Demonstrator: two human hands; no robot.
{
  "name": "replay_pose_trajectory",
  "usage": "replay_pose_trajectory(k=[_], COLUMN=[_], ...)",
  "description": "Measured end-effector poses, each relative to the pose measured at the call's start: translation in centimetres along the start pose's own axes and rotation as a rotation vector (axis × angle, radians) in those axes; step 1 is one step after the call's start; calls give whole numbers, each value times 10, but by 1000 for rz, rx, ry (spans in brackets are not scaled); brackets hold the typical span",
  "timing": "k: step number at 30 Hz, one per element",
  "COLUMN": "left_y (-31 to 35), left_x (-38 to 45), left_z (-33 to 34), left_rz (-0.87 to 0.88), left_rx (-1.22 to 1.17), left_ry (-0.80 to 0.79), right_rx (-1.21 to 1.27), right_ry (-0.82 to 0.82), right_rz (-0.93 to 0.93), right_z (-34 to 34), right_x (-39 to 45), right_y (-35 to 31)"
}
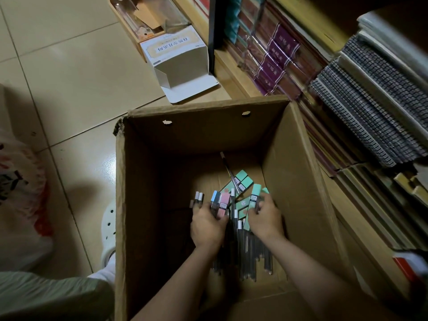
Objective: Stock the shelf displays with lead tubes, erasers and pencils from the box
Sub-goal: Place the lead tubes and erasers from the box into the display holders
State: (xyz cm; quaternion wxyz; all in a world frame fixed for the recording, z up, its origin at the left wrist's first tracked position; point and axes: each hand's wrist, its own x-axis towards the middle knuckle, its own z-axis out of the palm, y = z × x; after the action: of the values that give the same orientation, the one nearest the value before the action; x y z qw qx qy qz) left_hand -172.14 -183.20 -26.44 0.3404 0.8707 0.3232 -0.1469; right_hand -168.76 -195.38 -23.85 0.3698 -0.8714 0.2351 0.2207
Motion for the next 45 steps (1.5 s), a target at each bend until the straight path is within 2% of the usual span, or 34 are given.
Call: replay_pose_trajectory(k=[4,6,8,11,13,20,23,26,27,31,37,42,45], left_y=[-3,-8,-12,-12,-11,-10,-9,-5,-4,-4,-8,-9,-10], left_x=[-3,-4,-4,-6,-8,-2,1,5,6,10,13,10,4], left_z=[-6,-11,-17,-25,-30,-31,-28,-27,-27,-27,-26,-25,-30], left_rz=[-57,-68,-125,-229,-240,-231,-269,-310,-317,-322,-359,-382,-361], left_rx=[-221,-349,-516,-768,-819,-846,-863,-900,-904,-878,-874,-879,-834], left_ry=[-43,-93,-183,-330,-404,-405,-357,-297,-277,-213,-185,-171,-165], right_rx=[306,363,422,417,422,264,127,-53,-112,-259,-295,-102,70], right_ry=[-93,-148,-270,-361,-356,-411,-319,-31,21,-2,29,26,28], right_rz=[157,160,133,47,12,-114,-188,-207,-193,-128,-119,-42,-72], right_z=[-4,-6,-7,-4,-1,-2,-3,-3,-2,8,16,13,2], right_x=[-7,-11,-18,-24,-25,-12,-1,16,21,37,41,37,27], right_y=[10,14,12,8,3,-7,-13,-20,-22,-26,-24,-25,-26])
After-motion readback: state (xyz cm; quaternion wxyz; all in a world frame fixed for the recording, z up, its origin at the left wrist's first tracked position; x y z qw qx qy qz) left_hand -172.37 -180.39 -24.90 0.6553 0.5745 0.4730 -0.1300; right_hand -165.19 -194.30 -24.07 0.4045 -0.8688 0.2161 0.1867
